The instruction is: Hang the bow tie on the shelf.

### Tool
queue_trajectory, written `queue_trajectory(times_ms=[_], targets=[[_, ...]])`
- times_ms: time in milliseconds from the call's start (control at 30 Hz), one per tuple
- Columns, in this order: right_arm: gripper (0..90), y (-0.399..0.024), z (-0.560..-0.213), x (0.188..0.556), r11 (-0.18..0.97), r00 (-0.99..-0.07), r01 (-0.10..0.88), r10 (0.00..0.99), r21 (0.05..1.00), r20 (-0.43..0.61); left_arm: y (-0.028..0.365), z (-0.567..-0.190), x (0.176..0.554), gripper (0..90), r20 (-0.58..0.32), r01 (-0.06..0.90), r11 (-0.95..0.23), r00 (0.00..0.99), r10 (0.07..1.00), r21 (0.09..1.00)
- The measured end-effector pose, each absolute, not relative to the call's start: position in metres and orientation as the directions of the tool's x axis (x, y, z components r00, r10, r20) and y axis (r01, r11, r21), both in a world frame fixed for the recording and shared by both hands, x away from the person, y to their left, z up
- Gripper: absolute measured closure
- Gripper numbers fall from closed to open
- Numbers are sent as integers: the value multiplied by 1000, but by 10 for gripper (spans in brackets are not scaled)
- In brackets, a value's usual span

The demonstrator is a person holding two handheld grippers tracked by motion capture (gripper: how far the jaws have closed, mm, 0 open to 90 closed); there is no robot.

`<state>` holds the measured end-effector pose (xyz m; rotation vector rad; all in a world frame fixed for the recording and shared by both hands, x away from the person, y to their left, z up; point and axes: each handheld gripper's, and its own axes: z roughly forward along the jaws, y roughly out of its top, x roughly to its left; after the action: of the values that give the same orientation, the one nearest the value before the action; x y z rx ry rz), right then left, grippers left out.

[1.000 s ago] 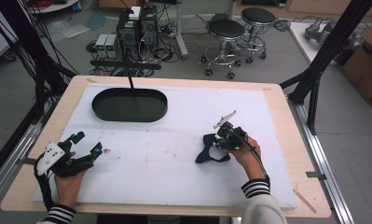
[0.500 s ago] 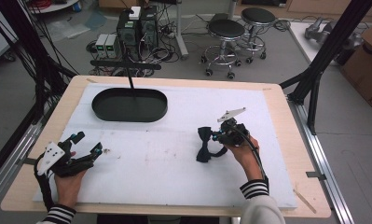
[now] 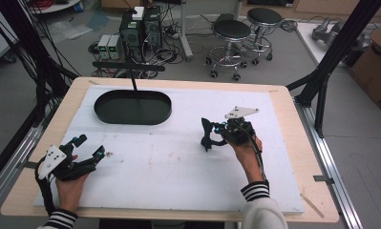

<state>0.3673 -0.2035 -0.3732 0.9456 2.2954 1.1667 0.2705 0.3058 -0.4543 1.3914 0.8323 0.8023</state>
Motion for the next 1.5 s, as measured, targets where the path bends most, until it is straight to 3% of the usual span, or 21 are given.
queue_trajectory(times_ms=[500,1500], targets=[[883,-181,-357,372,288,-691,303,723,909,1,305,-454,270,182,-22,5,23,496,868,1000],[883,-106,-323,410,262,-737,171,674,950,-53,306,-454,270,186,-23,6,24,497,868,1000]])
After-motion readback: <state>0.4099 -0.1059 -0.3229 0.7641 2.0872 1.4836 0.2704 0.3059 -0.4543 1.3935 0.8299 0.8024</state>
